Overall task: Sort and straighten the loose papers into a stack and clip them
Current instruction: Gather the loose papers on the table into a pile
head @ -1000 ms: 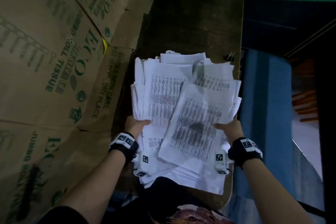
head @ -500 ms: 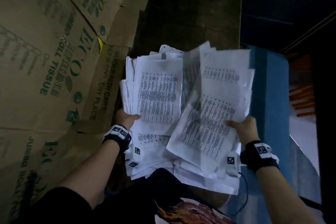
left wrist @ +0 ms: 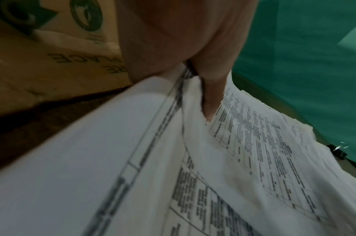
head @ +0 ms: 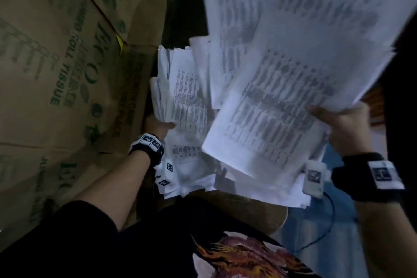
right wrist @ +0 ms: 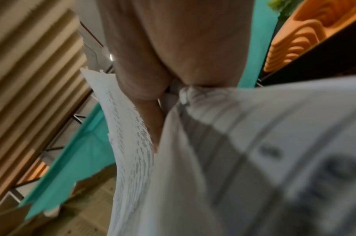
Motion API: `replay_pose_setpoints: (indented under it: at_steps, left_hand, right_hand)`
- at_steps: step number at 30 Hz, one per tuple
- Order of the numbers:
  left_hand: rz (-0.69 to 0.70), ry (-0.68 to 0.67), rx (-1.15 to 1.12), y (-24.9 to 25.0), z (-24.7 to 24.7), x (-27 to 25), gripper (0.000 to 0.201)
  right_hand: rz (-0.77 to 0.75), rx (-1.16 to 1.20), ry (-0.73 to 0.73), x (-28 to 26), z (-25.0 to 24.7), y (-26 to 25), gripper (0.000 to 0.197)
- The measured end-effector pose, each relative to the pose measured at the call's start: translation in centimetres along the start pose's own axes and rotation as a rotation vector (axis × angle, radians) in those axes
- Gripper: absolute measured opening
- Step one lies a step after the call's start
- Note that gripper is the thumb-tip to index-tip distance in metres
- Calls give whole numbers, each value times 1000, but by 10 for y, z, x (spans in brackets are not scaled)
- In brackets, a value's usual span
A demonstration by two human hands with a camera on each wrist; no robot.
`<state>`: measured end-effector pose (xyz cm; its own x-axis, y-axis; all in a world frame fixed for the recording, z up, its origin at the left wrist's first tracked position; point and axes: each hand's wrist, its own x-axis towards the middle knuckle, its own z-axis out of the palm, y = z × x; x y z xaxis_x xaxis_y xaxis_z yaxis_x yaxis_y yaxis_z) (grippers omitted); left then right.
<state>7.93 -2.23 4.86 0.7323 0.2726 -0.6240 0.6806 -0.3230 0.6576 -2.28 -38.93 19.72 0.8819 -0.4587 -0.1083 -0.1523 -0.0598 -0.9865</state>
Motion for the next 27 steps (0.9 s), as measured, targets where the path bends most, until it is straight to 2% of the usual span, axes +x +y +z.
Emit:
replay_pose_setpoints:
  at_steps: [2, 5, 7, 9, 11, 14, 15, 19, 20, 23, 25, 27]
  left_hand:
    - [-15, -42, -39, -6, 6, -3, 68]
    - [-130, -104, -140, -10, 12, -3, 61]
    - [-191, -112, -257, -27, 14, 22, 77]
    - [-242, -110, -402, -39, 17, 42, 97]
    - [-226, -124, -395, -25, 13, 27, 93]
    - [-143, -188, -233, -12, 22, 10, 52]
    - [-124, -176, -176, -12, 29, 11, 45]
    - [-89, -92, 5, -14, 39, 22, 64]
    - [-92, -89, 44, -15, 37, 27, 69]
    - [-56, -70, 74, -18, 33, 35, 77]
    - [-40, -53, 93, -17, 39, 34, 61]
    - [-33, -42, 76, -14, 46, 30, 44]
  right_hand:
    - [99, 32, -37, 6, 18, 33, 29]
    - [300, -2, -99, 17, 47, 88, 38]
    - [428, -190, -190, 28, 62, 123, 45]
    - [535, -490, -263, 38, 69, 148, 65]
    - [527, -642, -273, 44, 74, 163, 79]
    - [443, -661, -214, 51, 97, 168, 77]
    - [431, -687, -224, 52, 107, 170, 75]
    - [391, -721, -304, 60, 119, 166, 62]
    - [396, -724, -266, 64, 110, 165, 65]
    - [507, -906, 39, 73, 71, 174, 65]
    - [611, -954, 117, 69, 54, 184, 70]
    - [629, -964, 119, 66, 52, 190, 80]
